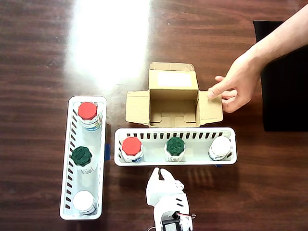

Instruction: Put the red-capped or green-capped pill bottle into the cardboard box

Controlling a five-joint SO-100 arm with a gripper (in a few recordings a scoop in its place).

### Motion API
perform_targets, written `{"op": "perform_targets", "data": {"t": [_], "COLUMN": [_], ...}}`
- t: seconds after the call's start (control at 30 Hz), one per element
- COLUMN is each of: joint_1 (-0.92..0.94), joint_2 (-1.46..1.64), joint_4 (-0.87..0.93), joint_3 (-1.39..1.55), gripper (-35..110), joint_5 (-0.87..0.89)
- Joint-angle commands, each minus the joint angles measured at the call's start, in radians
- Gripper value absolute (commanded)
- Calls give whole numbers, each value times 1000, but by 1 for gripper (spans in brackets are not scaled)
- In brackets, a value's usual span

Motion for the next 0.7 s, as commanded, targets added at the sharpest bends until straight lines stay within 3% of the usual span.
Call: {"op": "perform_targets", "data": {"t": [0.0,0.23,0.47,0.67], "joint_1": [38,40,-31,-216], "joint_2": [89,87,20,-313], "joint_4": [-41,18,172,-38], "joint_3": [-3,-114,-371,-566], "gripper": [2,5,40,60], "joint_5": [-23,-48,-64,-192]}}
